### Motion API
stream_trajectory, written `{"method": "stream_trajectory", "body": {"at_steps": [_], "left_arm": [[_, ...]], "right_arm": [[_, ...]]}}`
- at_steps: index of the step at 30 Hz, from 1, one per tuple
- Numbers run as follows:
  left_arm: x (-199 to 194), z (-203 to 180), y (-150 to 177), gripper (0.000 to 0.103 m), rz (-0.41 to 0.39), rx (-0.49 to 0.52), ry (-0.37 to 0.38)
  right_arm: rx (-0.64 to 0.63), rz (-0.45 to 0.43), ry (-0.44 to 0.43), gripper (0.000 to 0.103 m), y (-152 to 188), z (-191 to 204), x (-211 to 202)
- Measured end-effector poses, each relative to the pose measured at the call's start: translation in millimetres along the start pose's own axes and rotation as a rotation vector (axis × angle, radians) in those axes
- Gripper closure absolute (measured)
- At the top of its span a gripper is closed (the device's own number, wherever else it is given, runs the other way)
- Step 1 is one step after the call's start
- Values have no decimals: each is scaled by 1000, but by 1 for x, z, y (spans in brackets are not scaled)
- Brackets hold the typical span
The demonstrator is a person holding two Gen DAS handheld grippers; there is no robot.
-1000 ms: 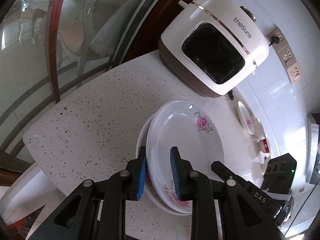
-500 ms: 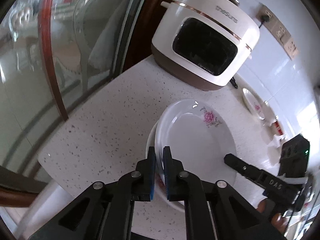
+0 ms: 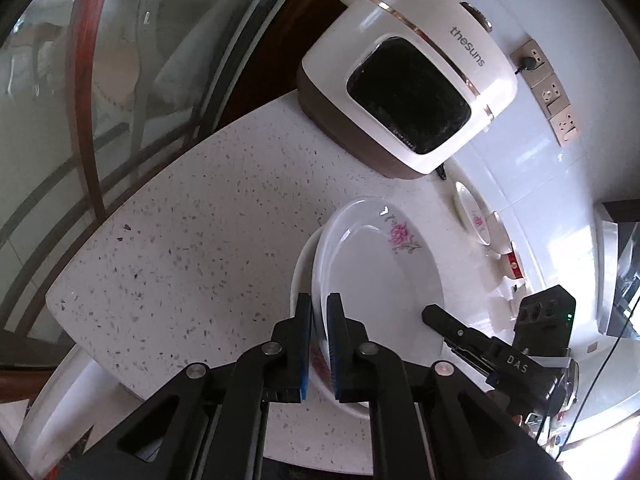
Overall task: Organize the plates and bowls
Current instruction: 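Open both tools and release the rims of the stacked rose plates, then move both tools to the rose plate lying beside the bowls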
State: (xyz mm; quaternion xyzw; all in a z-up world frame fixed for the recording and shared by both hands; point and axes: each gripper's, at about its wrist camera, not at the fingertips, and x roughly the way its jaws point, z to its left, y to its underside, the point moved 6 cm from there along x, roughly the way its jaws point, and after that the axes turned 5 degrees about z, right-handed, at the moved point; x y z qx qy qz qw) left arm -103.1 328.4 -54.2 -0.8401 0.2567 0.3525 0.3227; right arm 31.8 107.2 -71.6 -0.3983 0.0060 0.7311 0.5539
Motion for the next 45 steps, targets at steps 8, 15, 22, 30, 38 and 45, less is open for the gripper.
{"method": "stream_trajectory", "body": {"at_steps": [8,15,22,30,38,45], "left_arm": [[-8,15,7,94,59,-96,124],[-12,29,2,91,17,-110,36],[-4,26,3,86,-31,-95,-40],[-19,10,-5,78,-167,-42,-174],[-19,-56,-7,63,-209,97,-78],[14,-128,-7,62,-172,179,1]], "right_arm": [[36,6,-23,88,-1,-5,-1],[44,2,-21,89,-3,-7,-3],[33,21,1,85,-3,-3,-3],[-5,-7,40,79,-10,5,-15],[-43,-86,107,55,-27,3,-53],[-29,-202,253,48,-47,-32,-110]]}}
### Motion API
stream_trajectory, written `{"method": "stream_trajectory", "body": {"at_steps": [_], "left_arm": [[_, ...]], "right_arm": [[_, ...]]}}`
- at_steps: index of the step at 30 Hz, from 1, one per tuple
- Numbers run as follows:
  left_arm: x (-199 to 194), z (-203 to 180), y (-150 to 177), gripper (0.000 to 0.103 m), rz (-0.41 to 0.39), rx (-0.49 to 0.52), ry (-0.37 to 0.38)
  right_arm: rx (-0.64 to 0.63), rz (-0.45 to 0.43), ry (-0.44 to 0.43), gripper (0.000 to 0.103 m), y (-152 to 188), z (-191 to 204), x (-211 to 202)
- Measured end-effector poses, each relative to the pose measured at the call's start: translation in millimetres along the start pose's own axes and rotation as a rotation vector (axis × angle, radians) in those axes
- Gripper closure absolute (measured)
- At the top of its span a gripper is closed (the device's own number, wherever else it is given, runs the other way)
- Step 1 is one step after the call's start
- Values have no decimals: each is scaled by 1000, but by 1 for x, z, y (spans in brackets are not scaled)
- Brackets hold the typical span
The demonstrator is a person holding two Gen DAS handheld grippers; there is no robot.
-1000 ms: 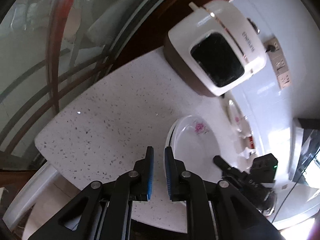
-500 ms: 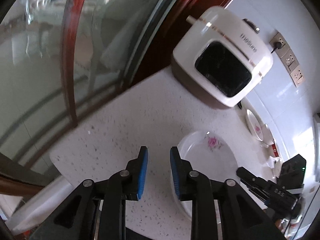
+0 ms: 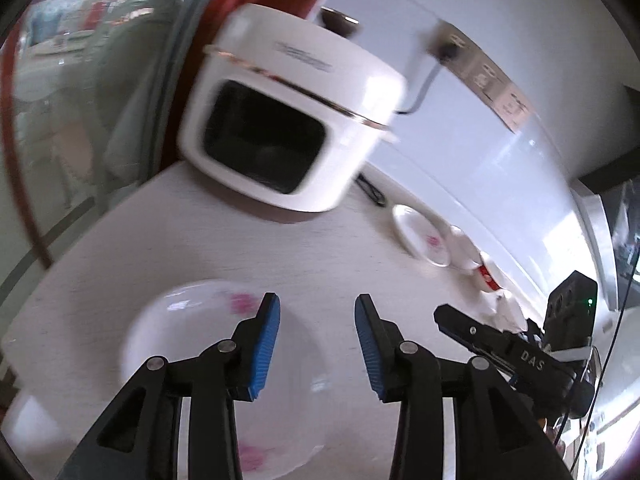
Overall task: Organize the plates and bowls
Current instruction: 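Move both tools to the rose plate lying beside the bowls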
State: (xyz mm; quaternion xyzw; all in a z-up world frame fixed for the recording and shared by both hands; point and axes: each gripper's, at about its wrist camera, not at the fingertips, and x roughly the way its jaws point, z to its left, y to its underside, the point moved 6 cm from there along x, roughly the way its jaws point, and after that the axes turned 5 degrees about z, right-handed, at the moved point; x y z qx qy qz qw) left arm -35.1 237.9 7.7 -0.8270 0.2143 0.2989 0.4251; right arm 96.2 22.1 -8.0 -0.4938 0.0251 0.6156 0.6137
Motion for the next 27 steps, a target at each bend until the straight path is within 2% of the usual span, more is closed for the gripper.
{"method": "stream_trajectory", "body": {"at_steps": [7,16,22,27], "left_arm": [[37,-52,-6,62,27,45,53],[111,-115,-24,60,63,85,51],[162,-132,-50,60,75,36,40],[207,-130,-68,60,78,-22,30]], "right_arm": [[66,-80,116,48,-24,-56,-31],[136,-123,237,47,-59,-121,-37],[219,-156,248,48,-79,-154,-28],[278,-173,209,48,-99,-167,-11]]}}
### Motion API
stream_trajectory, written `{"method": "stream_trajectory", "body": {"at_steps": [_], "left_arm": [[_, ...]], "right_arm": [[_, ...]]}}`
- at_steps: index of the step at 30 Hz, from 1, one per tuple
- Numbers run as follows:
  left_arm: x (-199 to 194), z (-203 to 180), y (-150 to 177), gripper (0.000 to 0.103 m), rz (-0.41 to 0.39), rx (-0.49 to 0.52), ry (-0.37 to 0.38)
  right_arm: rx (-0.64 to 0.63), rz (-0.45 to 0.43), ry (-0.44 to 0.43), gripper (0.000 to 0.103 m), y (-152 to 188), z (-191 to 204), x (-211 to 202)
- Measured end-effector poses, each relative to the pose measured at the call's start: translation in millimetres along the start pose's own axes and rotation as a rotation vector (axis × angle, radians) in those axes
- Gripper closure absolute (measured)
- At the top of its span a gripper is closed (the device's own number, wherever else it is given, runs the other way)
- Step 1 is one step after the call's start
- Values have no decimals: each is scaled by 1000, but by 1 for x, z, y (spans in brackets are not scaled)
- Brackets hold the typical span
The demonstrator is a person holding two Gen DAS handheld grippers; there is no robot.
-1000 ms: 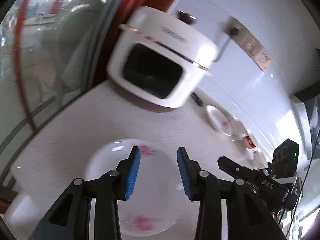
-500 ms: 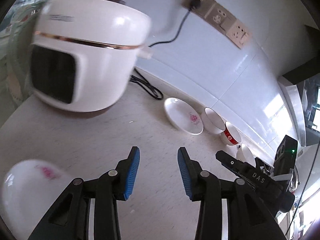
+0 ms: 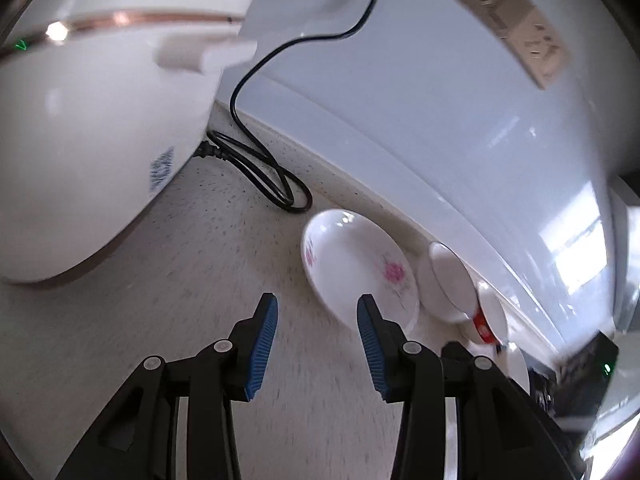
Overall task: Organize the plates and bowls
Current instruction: 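Move both tools to the rose plate lying beside the bowls, then grasp the rose plate rim with the right tool while the left tool grips it too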
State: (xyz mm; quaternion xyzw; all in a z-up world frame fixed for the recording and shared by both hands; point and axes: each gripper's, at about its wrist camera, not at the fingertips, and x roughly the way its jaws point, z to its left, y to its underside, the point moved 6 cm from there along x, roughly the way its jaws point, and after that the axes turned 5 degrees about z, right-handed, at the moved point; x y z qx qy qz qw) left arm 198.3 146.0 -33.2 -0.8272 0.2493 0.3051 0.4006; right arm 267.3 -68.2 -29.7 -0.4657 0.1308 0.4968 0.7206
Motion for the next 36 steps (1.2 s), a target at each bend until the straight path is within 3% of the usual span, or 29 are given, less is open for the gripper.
{"method": "stream_trajectory", "body": {"at_steps": [8,14,24,26,28,36], "left_arm": [[50,13,-19,60,7,-31,-13],[69,7,-16,61,38,36,-46],[82,6,-17,61,45,86,-26],[84,5,-18,65,39,98,-27],[89,1,-16,85,56,132,-36],[90,2,-15,86,80,113,-34]], "right_arm": [[21,10,26,49,-14,1,41],[32,18,59,49,-18,-5,59],[38,15,27,65,-29,-7,73],[42,26,24,81,-27,-9,73],[21,38,25,85,-26,-7,74],[-43,48,51,84,-21,0,77]]}}
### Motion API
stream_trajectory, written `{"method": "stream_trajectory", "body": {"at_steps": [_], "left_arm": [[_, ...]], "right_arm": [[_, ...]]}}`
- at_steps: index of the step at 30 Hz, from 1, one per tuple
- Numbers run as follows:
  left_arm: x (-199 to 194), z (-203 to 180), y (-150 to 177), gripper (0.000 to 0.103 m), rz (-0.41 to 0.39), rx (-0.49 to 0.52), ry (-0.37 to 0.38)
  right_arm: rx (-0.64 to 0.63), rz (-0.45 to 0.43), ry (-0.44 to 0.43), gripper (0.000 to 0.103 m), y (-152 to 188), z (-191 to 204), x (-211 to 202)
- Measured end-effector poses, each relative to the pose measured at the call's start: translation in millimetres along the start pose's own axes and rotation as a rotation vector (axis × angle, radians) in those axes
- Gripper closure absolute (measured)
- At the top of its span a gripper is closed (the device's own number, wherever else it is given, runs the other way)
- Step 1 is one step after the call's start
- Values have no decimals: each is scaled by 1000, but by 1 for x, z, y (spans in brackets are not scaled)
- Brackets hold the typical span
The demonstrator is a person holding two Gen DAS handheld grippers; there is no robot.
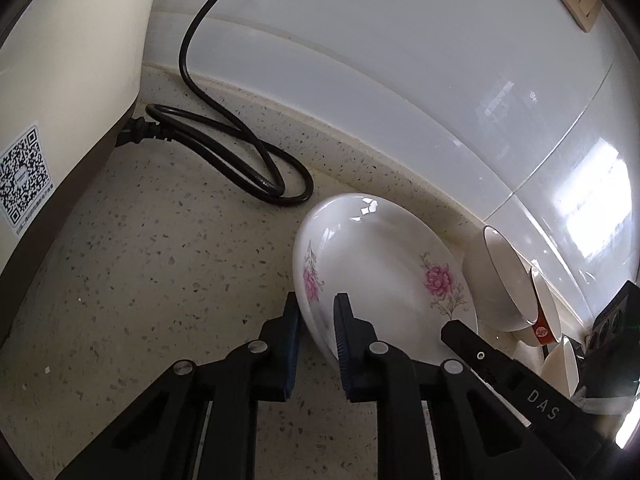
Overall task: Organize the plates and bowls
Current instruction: 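Grasp the rose plate rim with the right tool while the left tool grips it too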
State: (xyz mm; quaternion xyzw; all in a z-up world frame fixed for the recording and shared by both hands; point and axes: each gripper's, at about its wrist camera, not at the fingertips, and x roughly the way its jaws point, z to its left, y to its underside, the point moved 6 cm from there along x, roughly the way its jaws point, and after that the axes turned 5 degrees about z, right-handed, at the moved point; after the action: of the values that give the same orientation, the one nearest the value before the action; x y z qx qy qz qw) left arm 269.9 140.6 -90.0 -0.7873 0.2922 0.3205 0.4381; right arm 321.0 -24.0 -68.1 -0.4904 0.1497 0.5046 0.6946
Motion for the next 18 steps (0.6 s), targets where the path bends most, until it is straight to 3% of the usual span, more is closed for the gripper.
{"method": "stream_trajectory", "body": {"at_steps": [11,18], "left_arm": [[-17,10,14,90,62,-80,-29],[-40,8,48,93,133,-110,-4]], "right_arm": [[-16,56,5,85,2,4,-2],[-12,96,-23,84,41,-4,-30]]}}
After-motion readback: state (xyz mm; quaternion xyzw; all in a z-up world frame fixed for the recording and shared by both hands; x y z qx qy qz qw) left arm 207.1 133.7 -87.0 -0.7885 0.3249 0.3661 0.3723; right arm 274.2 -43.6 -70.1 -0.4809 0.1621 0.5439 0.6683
